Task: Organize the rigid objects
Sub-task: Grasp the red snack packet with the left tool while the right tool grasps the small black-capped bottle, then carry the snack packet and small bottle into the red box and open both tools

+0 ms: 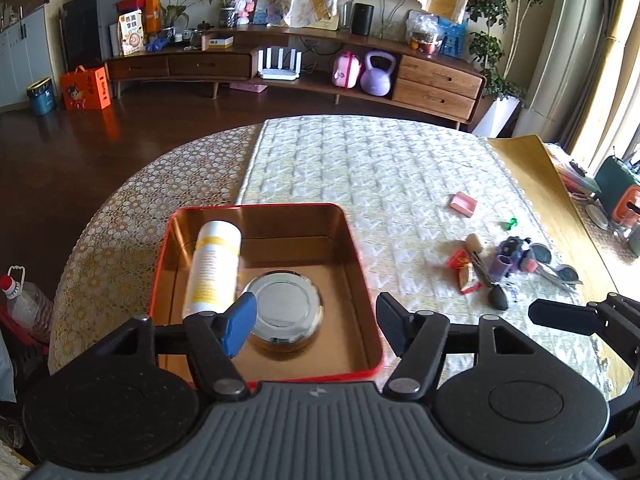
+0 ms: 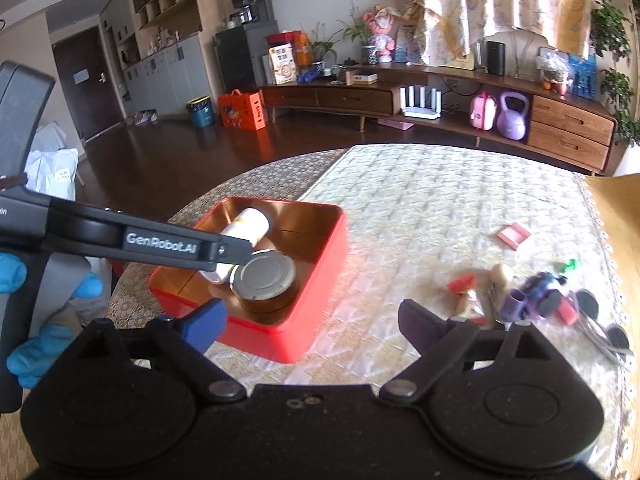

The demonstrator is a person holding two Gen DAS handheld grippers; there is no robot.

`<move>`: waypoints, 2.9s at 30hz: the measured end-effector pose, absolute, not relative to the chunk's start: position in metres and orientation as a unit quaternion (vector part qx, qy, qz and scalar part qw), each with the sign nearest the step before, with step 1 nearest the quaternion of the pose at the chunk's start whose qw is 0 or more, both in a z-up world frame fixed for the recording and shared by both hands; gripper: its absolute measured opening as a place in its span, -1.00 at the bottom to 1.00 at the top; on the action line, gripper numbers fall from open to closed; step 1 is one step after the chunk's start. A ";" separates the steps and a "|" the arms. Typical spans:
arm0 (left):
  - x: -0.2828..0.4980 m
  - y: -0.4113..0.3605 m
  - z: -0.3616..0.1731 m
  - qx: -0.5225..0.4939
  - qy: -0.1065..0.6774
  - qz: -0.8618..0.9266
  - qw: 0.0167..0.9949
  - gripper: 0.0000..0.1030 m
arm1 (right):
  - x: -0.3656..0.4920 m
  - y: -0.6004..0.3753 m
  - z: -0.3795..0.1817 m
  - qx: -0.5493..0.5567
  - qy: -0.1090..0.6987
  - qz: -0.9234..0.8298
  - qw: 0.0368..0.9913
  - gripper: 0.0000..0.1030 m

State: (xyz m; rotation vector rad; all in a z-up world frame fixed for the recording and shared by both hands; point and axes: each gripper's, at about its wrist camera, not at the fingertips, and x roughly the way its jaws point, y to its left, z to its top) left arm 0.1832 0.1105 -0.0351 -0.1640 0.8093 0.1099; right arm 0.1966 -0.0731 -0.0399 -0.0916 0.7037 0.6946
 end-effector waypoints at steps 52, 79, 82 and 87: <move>0.328 -0.023 -0.127 -0.094 0.443 0.039 0.891 0.68 | 0.264 -0.176 -0.125 -0.085 0.336 0.253 0.903 0.81; 0.343 -0.035 -0.149 -0.067 0.424 0.018 0.903 -0.36 | 0.288 -0.151 -0.147 -0.094 0.342 0.227 0.907 0.02; 0.342 -0.031 -0.149 -0.073 0.423 0.016 0.903 -0.44 | 0.287 -0.151 -0.146 -0.091 0.344 0.224 0.907 0.02; 0.339 -0.024 -0.149 -0.077 0.422 0.016 0.903 -0.60 | 0.285 -0.151 -0.146 -0.094 0.346 0.217 0.908 0.02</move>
